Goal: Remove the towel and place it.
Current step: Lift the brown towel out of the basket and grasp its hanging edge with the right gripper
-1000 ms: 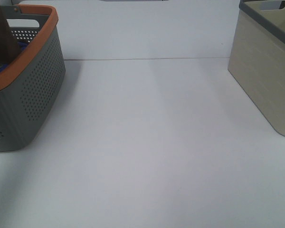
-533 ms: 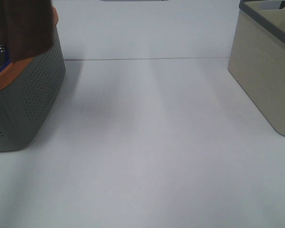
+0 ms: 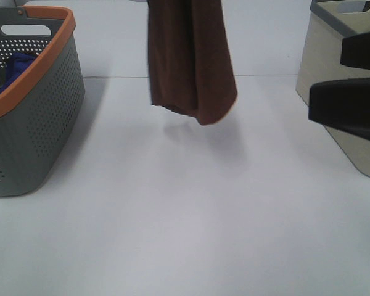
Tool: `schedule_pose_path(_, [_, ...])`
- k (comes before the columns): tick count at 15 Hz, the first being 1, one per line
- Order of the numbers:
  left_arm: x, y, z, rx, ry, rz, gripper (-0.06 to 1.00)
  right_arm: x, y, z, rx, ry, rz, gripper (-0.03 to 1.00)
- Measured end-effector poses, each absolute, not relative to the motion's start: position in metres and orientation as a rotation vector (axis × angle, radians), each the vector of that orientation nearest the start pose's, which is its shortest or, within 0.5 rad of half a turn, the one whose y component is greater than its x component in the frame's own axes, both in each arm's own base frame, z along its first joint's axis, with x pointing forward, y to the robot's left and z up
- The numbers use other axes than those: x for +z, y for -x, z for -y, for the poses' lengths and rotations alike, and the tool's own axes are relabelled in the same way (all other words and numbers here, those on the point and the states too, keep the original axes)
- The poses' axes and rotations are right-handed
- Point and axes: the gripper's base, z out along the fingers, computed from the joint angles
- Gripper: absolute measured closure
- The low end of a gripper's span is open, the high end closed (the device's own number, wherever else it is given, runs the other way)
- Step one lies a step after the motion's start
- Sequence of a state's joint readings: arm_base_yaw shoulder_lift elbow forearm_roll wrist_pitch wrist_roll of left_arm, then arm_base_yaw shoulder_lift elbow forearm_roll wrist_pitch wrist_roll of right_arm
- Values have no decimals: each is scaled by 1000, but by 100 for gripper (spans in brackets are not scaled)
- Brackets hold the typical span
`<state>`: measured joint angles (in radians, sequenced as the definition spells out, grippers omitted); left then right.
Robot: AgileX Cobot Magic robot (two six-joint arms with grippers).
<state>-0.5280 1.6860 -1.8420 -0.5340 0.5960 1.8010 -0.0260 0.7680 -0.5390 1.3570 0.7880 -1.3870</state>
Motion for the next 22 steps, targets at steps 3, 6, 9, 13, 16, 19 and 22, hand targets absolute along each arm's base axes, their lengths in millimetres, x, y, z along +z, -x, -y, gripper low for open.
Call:
schedule_pose_path(3, [446, -326, 235, 292, -1650, -912, 94, 306, -150, -60, 627, 604, -1766, 0])
schedule_pose_path(6, [439, -317, 252, 327, -1741, -816, 94, 300, -162, -60, 587, 669, -1739, 0])
schedule_pose_path(9, [433, -310, 265, 350, -1802, -759, 94, 294, -175, -62, 631, 676, -1717, 0])
schedule_pose_path(13, [433, -299, 278, 336, -1825, -714, 94, 272, -203, -67, 753, 691, -1706, 0])
schedule_pose_path(16, [433, -296, 281, 332, -1829, -703, 94, 261, -223, -67, 759, 719, -1725, 0])
schedule_pose_path(19, [433, -296, 281, 331, -1830, -702, 94, 253, -251, -67, 799, 720, -1747, 0])
schedule_pose_path(22, [432, -296, 281, 331, -1830, -702, 94, 233, -269, -68, 873, 703, -1798, 1])
